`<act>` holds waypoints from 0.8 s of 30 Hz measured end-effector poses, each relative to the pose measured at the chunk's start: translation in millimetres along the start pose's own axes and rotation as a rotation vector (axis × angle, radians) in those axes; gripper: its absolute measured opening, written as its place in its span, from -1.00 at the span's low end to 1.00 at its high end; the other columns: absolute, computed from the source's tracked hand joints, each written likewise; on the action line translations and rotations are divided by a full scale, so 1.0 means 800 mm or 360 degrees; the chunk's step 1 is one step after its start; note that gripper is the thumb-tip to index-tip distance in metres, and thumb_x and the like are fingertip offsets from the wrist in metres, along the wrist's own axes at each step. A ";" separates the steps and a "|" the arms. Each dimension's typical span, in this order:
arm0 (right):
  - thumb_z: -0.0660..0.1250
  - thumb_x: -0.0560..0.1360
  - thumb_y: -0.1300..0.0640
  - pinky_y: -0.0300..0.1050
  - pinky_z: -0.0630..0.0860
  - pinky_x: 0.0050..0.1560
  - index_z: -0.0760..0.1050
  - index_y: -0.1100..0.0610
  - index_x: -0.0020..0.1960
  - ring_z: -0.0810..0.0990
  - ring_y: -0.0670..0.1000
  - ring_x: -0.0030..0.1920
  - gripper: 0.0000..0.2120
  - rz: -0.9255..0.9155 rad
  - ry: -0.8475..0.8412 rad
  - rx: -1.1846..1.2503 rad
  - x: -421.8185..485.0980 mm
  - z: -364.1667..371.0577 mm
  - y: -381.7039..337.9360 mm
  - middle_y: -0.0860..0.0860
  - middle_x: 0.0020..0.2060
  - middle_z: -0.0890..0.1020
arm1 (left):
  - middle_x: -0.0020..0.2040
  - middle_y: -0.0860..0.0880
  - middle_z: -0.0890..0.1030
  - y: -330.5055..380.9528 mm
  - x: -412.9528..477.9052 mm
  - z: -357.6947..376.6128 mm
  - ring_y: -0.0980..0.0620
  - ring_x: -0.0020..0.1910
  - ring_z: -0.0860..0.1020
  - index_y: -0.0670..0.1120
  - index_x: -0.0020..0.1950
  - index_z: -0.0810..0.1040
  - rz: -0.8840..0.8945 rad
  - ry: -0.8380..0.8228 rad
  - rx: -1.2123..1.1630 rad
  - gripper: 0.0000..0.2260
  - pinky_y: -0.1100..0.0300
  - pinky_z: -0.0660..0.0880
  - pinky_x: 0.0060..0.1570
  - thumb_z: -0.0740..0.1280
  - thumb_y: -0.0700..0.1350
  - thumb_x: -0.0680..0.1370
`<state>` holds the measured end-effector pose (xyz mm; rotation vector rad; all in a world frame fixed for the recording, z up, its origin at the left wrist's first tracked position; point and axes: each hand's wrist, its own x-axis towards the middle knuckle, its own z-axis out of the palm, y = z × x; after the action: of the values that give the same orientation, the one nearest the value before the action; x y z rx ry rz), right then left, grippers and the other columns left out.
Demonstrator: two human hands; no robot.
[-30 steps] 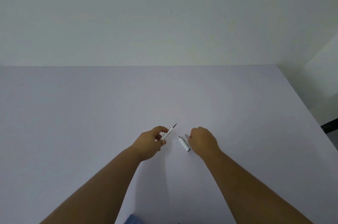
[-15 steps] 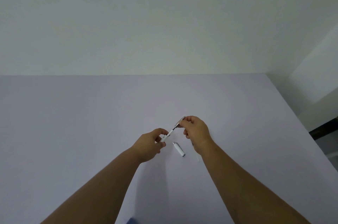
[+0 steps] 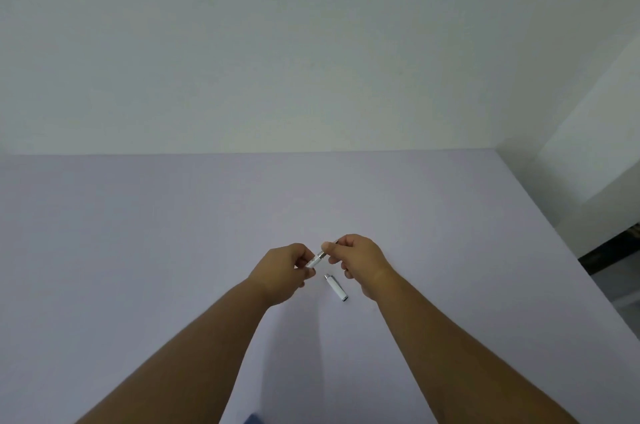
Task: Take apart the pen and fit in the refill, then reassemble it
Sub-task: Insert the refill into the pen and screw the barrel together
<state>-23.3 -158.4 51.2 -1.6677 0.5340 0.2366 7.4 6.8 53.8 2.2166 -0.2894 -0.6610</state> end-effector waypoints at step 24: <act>0.34 0.45 -0.15 -0.23 0.41 -0.31 0.54 0.09 -0.24 0.47 -0.08 -0.37 -0.70 -0.0025 0.0028 -0.0355 -0.004 -0.007 -0.013 -0.06 -0.33 0.61 | -0.19 0.12 0.63 0.013 0.003 -0.011 0.03 -0.22 0.59 0.07 -0.16 0.55 0.0096 0.0075 0.0402 -0.93 0.20 0.46 -0.27 0.35 -0.11 0.46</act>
<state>-22.2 -162.7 62.6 -1.8913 0.5223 0.2781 14.1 4.2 65.8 2.4490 -0.4346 -0.5639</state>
